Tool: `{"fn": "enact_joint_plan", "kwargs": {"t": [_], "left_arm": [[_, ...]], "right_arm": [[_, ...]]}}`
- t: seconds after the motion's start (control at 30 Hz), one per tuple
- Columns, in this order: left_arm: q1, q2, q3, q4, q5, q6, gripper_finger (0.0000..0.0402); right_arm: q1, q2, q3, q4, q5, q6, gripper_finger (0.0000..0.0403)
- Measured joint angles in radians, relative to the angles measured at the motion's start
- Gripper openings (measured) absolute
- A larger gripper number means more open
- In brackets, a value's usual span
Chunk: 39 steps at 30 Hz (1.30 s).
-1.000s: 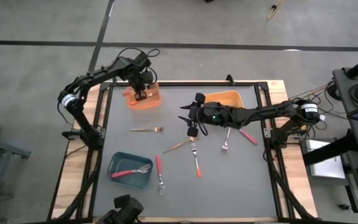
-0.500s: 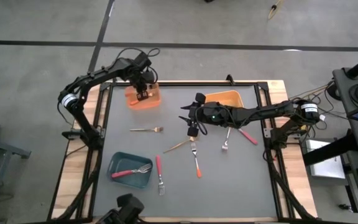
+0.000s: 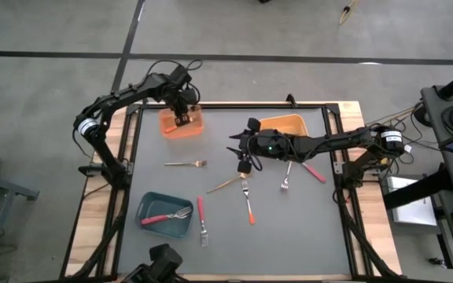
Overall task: Sort silverware by color (type)
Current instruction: Put the orange fork into the orange bin
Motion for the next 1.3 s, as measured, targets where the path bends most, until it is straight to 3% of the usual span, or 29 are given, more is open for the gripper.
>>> {"fn": "enact_joint_plan", "kwargs": {"t": [0.57,1.3], "left_arm": [[0.000,0.001,-0.070,0.023,0.001,-0.008,0.0000],[0.000,0.001,-0.071,0.097,0.001,-0.054,0.0015]], "right_arm": [[0.000,0.000,-0.009,0.000,0.000,0.003,0.0173],[0.000,0.000,-0.009,0.000,0.001,0.003,0.0173]]}}
